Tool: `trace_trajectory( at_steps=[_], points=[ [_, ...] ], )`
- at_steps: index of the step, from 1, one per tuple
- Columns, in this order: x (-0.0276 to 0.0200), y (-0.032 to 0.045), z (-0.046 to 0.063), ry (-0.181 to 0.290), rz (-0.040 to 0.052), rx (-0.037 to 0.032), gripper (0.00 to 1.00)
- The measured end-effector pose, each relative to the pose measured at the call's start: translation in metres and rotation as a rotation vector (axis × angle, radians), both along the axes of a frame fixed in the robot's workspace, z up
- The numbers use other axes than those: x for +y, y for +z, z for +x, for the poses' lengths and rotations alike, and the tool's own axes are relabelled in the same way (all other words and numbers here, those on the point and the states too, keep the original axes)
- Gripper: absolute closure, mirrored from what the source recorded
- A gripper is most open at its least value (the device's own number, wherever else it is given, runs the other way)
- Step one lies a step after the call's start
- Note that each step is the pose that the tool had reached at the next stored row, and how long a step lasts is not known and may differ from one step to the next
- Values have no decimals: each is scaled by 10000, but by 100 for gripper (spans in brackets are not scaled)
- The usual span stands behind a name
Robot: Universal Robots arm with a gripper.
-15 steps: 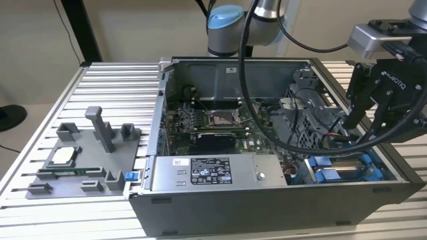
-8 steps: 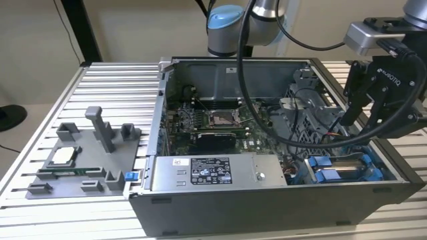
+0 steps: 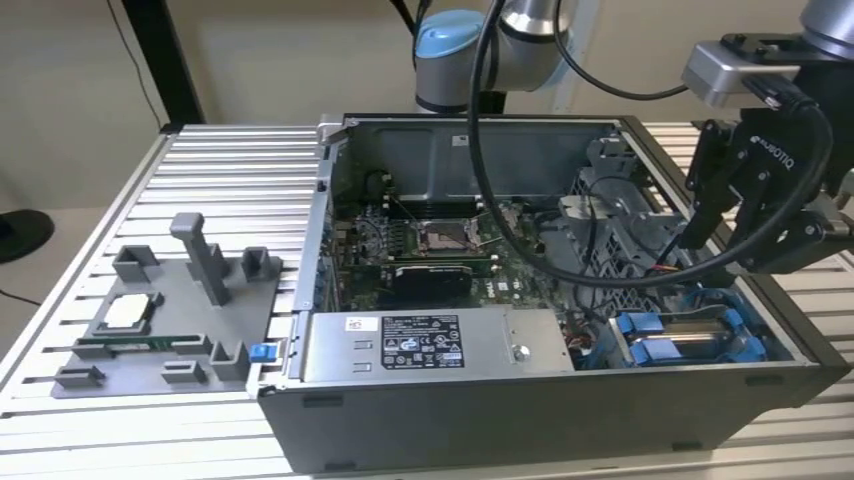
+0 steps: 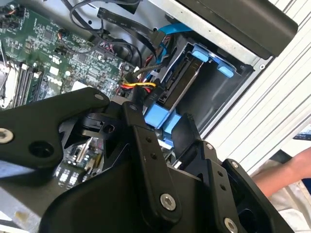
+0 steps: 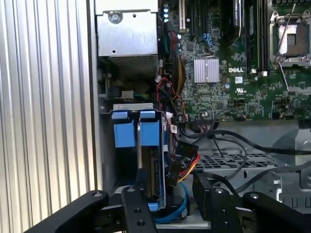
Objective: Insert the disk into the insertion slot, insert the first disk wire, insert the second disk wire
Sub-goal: 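Insert the first disk wire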
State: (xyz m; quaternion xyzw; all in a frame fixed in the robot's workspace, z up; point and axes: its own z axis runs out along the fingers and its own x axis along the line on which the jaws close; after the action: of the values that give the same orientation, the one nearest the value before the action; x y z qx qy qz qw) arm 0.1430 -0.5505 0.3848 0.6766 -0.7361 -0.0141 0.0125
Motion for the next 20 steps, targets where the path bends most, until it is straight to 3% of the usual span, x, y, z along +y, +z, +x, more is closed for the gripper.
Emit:
trace_trajectory(
  at_steps=[10, 20],
  points=[
    [6, -51, 0, -784, 59, 0, 0],
    [29, -115, 0, -933, 64, 0, 0]
  ],
)
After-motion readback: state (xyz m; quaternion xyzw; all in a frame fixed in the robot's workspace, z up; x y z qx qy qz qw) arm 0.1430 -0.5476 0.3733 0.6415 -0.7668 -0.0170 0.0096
